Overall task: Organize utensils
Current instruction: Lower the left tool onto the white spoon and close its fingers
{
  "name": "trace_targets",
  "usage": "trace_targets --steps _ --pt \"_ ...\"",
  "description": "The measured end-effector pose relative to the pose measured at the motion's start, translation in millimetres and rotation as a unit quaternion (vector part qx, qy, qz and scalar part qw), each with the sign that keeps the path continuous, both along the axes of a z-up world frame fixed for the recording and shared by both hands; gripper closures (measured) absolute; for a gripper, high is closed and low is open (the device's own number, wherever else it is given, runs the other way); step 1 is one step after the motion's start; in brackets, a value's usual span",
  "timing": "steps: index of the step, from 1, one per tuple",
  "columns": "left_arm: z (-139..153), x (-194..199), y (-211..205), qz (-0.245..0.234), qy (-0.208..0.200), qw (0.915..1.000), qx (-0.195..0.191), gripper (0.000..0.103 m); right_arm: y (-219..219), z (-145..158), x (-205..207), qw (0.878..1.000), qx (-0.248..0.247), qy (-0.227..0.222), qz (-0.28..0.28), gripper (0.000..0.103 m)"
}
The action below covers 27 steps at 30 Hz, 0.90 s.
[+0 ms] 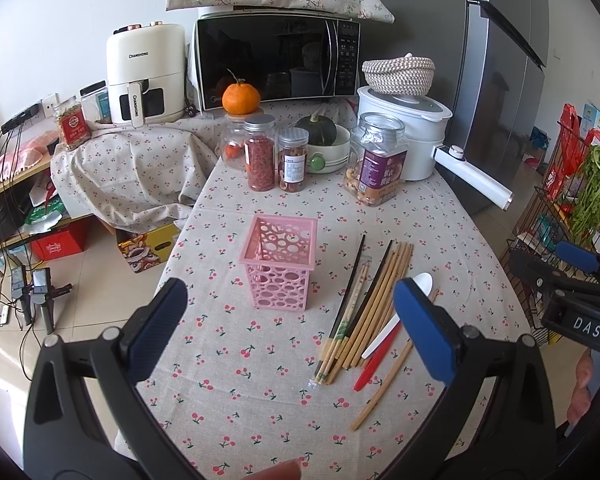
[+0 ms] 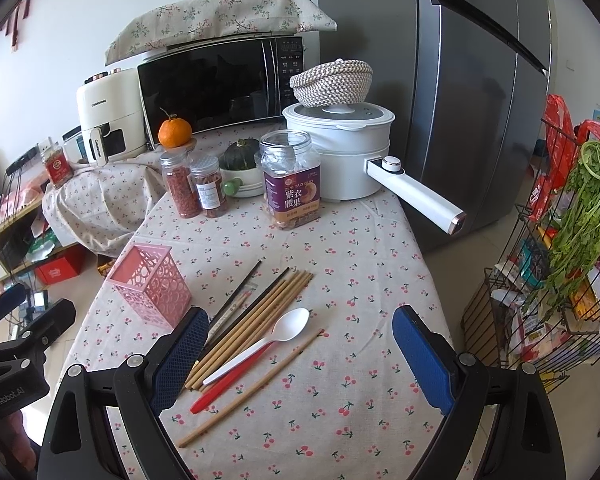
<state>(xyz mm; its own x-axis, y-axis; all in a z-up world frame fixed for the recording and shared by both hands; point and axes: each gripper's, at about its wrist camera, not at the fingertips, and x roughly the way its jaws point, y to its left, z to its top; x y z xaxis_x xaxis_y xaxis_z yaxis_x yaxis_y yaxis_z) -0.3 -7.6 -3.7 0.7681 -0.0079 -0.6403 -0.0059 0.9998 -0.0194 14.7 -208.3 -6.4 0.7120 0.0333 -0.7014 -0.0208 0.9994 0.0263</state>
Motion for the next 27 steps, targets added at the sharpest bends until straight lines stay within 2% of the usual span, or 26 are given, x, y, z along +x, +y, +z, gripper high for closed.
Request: trace_targets --steps 5,8,12,14,18,19,22,23,25,27 --pt "-4.2 10.4 -5.5 -0.014 0.018 0.9996 0.017 0.001 -12.1 -4.0 13.7 0.999 0.023 0.031 0.004 0.009" --pt "-7.3 24.3 -13.3 -0.054 0.053 0.9969 0.024 0.001 -24.0 -8.9 24.9 0.998 0.041 0.056 -0.003 0.009" --pt "-15.7 49.5 -27.1 -0.115 0.111 0.9871 -0.01 0.001 -39.4 -17.3 39.6 0.995 0.044 0.083 -0.015 0.009" --pt "-22.9 64.4 -35.2 -0.139 0.139 0.9801 -0.031 0.004 -47.9 -22.9 45.1 0.994 0.05 0.098 -0.023 0.009" --pt "-47.4 93.7 -63.9 -0.18 0.206 0.9608 -0.045 0.024 -68.5 -37.9 56.4 0.988 0.067 0.135 -0.039 0.009" --pt "-55.6 101.2 -71.7 -0.193 0.226 0.9537 -0.049 0.025 -73.2 -42.3 58.9 0.986 0.068 0.147 -0.042 0.009" --pt "-80.6 118.9 -99.9 -0.248 0.28 0.9256 -0.058 0.038 -90.4 -53.6 63.4 0.981 0.071 0.173 -0.058 0.009" --pt "-86.6 123.8 -108.9 -0.256 0.289 0.921 -0.051 0.043 -96.4 -56.3 64.2 0.979 0.074 0.179 -0.062 0.009" --pt "-95.1 130.3 -125.3 -0.271 0.298 0.9146 -0.036 0.043 -105.7 -60.8 65.2 0.977 0.077 0.186 -0.07 0.009" --pt "-103.3 137.3 -140.9 -0.276 0.298 0.9139 -0.017 0.043 -113.4 -64.8 66.4 0.975 0.08 0.192 -0.075 0.009"
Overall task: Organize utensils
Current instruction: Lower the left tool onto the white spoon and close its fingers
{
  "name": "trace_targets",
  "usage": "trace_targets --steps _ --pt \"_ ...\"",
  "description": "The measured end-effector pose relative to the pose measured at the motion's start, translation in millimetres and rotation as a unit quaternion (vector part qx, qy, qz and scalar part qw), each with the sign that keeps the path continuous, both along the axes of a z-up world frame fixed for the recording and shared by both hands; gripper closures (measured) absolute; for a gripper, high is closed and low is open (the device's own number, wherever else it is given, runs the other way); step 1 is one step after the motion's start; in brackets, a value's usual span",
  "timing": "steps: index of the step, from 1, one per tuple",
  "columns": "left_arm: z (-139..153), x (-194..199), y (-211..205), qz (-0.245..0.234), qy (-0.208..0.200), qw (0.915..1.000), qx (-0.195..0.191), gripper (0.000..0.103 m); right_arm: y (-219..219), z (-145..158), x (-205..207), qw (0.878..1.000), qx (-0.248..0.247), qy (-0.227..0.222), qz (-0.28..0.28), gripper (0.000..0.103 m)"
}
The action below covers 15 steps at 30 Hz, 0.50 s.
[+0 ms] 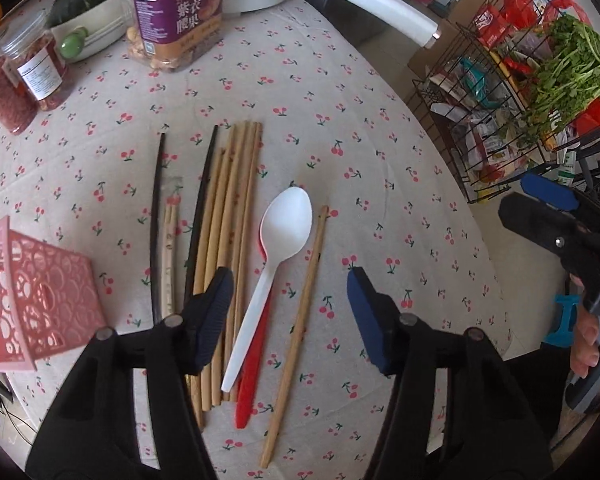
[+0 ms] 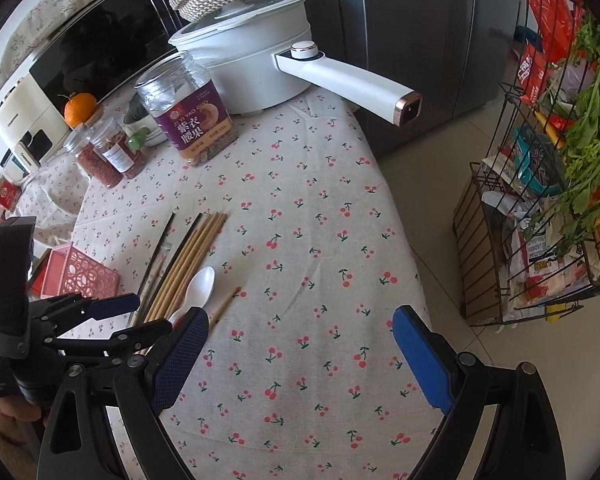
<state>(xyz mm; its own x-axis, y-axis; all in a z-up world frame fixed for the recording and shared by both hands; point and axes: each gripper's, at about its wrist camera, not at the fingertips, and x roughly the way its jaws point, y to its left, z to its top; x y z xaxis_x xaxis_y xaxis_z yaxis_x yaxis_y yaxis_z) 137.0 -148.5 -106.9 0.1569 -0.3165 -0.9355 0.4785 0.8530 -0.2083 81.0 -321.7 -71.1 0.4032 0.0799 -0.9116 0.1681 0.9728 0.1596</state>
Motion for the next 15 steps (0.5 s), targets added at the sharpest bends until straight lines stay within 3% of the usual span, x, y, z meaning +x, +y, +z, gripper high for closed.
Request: trace_targets --steps 7,10,13,15 --pt "-28.9 26.7 -27.8 -0.01 -0.001 0.9992 0.039 0.045 -11.0 -7.7 -1.9 1.0 0.003 0.012 0.006 0.009" --pt "-39.1 33.0 -33.0 -0.009 0.003 0.9985 0.054 0.051 -14.1 -10.8 -2.0 1.0 0.001 0.016 0.007 0.009" --pt "-44.9 35.2 -36.9 -0.005 0.0 0.9983 0.058 0.064 -16.2 -13.4 -1.6 1.0 0.004 0.021 0.003 0.009" --pt "-45.9 35.3 -39.0 0.0 -0.006 0.9983 0.057 0.064 -16.8 -14.0 -0.7 1.0 0.006 0.022 0.002 0.009"
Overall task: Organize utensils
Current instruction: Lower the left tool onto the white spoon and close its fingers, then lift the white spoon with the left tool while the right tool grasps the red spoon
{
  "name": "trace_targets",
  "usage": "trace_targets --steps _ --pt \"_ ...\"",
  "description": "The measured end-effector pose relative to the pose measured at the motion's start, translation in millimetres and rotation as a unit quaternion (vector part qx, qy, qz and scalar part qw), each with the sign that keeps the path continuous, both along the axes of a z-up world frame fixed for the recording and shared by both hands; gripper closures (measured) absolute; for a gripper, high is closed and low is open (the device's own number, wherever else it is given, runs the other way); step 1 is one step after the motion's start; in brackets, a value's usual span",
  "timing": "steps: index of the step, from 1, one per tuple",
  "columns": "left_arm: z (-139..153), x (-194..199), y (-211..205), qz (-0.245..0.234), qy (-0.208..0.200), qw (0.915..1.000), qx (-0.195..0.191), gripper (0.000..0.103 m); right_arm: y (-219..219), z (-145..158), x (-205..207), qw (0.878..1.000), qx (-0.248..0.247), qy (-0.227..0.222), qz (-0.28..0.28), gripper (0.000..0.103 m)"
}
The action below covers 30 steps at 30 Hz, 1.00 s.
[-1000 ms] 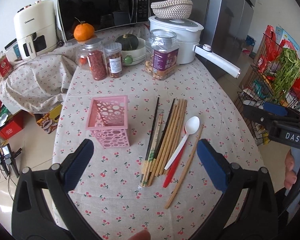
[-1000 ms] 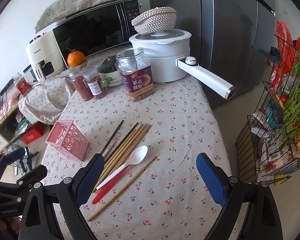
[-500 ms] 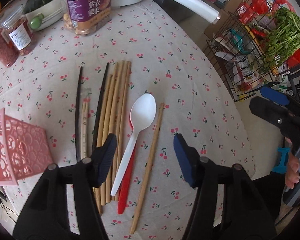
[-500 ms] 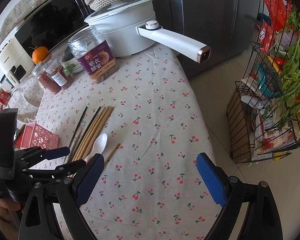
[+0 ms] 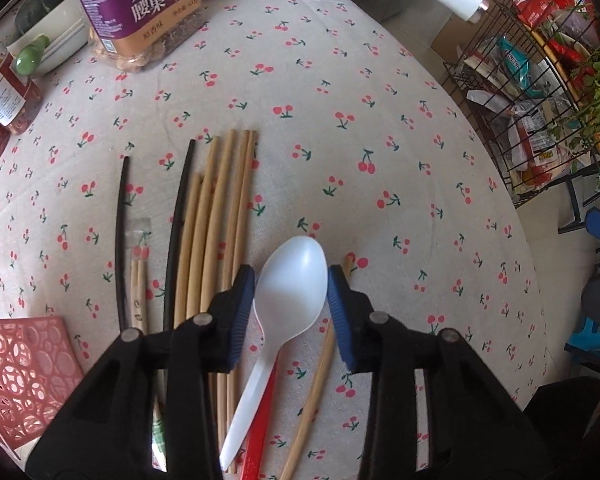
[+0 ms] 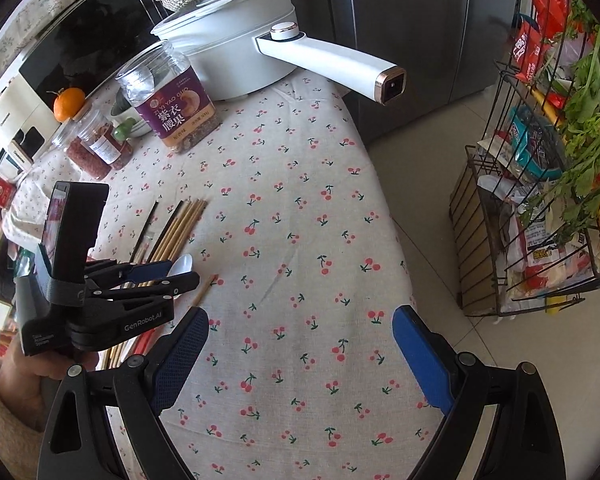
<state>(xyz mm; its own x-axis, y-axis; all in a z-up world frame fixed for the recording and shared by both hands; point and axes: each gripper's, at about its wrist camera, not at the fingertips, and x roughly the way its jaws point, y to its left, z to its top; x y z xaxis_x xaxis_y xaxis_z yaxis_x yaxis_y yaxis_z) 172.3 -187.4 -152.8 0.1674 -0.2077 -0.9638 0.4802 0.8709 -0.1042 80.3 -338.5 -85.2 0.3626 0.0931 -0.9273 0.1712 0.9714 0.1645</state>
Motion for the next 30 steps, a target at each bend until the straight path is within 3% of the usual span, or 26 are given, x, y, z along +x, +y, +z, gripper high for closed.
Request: trace_targets --steps 4,9,19,25,28,30 --pt "10.5 -4.5 5.6 0.008 -0.021 0.9997 -0.013 0.065 5.5 0.5 3.4 1.0 -0.002 -0.001 0.003 0.009" --pt "45.8 -19.2 39.0 0.025 -0.057 0.9971 -0.043 0.065 18.9 -5.5 11.5 1.0 -0.007 0.008 0.01 0.009" --pt "100.0 -57.6 120.5 0.107 -0.127 0.9805 -0.105 0.065 59.0 -28.7 33.8 0.999 0.02 0.032 0.032 0.01" --pt "114.1 -71.3 159.5 0.147 -0.152 0.9646 -0.157 0.065 89.2 -51.1 53.2 0.992 0.089 0.042 0.075 0.037" --pt "117.9 -76.7 172.5 0.15 -0.163 0.9598 -0.172 0.065 97.4 -66.3 64.7 0.991 0.092 0.054 0.082 0.053" --pt "118.1 -78.0 179.0 0.151 -0.162 0.9587 -0.178 0.065 96.4 -74.0 71.8 0.991 0.095 0.055 0.077 0.055"
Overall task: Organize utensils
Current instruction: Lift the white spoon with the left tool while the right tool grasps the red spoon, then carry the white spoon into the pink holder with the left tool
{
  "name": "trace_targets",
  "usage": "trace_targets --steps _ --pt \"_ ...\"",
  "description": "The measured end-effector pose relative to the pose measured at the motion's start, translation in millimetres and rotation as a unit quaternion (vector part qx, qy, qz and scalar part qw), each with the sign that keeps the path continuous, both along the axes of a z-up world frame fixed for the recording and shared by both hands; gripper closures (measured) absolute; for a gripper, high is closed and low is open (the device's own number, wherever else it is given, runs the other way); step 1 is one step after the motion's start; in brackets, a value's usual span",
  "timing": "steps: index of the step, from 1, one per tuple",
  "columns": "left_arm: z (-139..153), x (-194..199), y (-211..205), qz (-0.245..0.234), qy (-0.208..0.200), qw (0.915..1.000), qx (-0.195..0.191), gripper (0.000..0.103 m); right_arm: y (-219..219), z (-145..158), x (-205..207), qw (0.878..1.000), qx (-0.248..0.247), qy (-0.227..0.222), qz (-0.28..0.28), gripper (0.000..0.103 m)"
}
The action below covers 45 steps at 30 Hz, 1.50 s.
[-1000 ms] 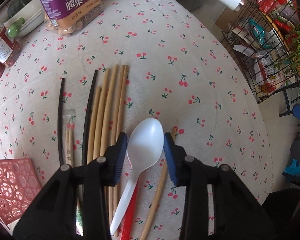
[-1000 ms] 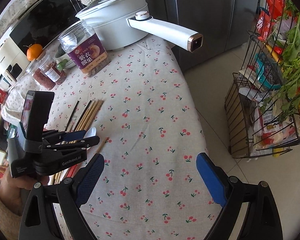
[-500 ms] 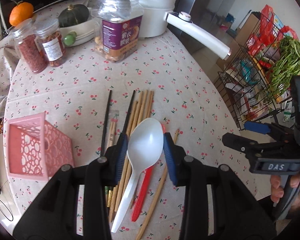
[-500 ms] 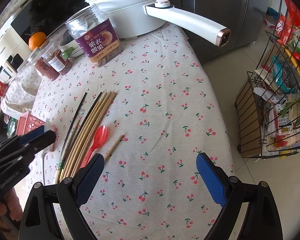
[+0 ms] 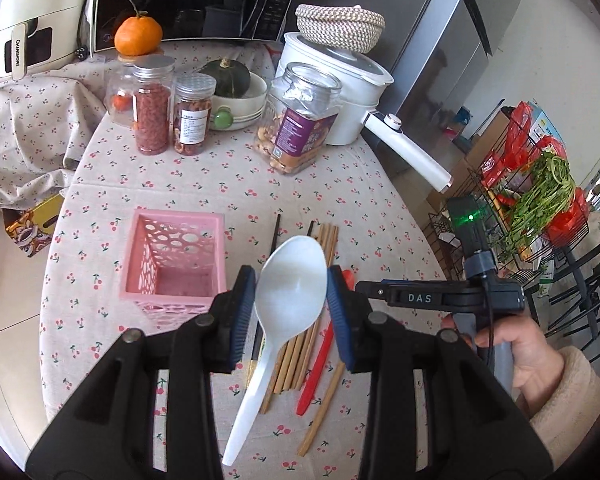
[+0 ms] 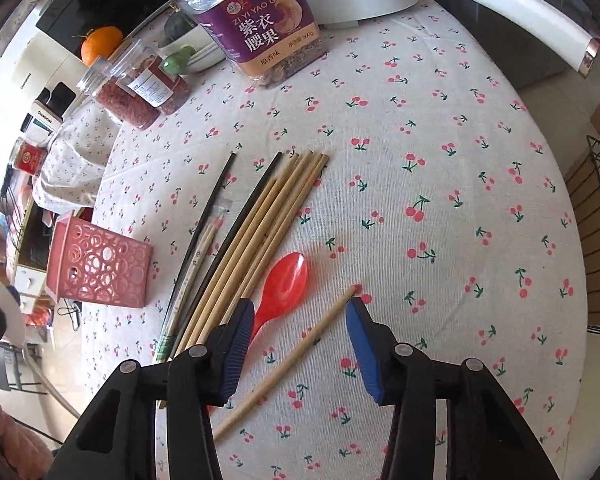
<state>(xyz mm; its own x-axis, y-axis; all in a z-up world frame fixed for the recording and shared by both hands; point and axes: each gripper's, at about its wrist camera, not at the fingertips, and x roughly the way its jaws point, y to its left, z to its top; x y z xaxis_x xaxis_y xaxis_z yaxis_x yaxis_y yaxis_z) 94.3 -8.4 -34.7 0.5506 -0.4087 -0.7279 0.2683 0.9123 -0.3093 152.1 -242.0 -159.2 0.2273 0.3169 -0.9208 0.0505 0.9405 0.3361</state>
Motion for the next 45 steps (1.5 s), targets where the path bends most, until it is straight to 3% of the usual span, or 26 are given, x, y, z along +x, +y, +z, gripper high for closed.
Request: trace_targets --steps 4,9,12,13,16,20,23,29,32,35,39,41,43,45 --pt "-0.8 -2.5 11.2 0.001 0.0 1.0 -0.007 0.065 0.5 -10.1 11.7 1.0 0.006 -0.005 -0.005 0.058" --pt "0.3 -3.1 18.2 0.005 -0.001 0.9999 -0.015 0.065 5.7 -19.2 19.8 1.0 0.02 -0.015 0.004 0.068" --pt "1.4 -3.5 19.6 0.007 -0.008 0.9998 -0.019 0.065 8.0 -21.1 18.8 0.999 0.024 -0.026 0.015 0.081" --pt "1.6 -3.7 19.5 0.007 -0.011 0.9997 -0.02 0.065 8.3 -22.5 19.0 0.999 0.026 -0.025 0.018 0.09" --pt "2.7 -2.0 19.9 0.009 -0.021 0.9994 -0.024 0.065 9.3 -25.4 18.4 0.999 0.043 -0.019 0.02 0.098" --pt "10.5 1.9 23.5 0.016 -0.046 0.998 -0.04 0.065 11.7 -7.8 12.6 0.998 0.041 -0.044 0.023 0.1" --pt "24.3 5.8 32.3 0.028 -0.088 0.9939 -0.061 0.065 15.6 19.2 6.5 0.995 0.041 -0.084 0.025 0.1" --pt "42.8 18.7 53.3 0.055 -0.191 0.9714 -0.13 0.065 23.2 76.6 -8.9 0.984 0.031 -0.176 0.02 0.101" --pt "44.1 32.2 58.7 0.063 -0.211 0.9633 -0.154 0.065 25.7 96.5 -15.6 0.977 0.031 -0.209 0.014 0.101" --pt "36.3 46.6 60.8 0.076 -0.21 0.9624 -0.155 0.065 28.7 105.4 -16.9 0.974 0.029 -0.224 0.019 0.101" --pt "22.4 60.2 61.8 0.098 -0.19 0.9655 -0.148 0.065 31.3 82.3 -5.8 0.982 0.017 -0.186 0.04 0.095" --pt "20.3 61.6 62.2 0.101 -0.182 0.9658 -0.155 0.065 30.6 58.0 1.1 0.989 -0.007 -0.143 0.042 0.07" --pt "20.9 59.1 62.1 0.099 -0.179 0.9658 -0.16 0.065 30.3 36.6 6.3 0.992 -0.027 -0.118 0.042 0.06" --pt "22.9 55.5 60.4 0.093 -0.178 0.9663 -0.161 0.065 32.2 17.8 11.1 0.993 -0.043 -0.098 0.054 0.06"
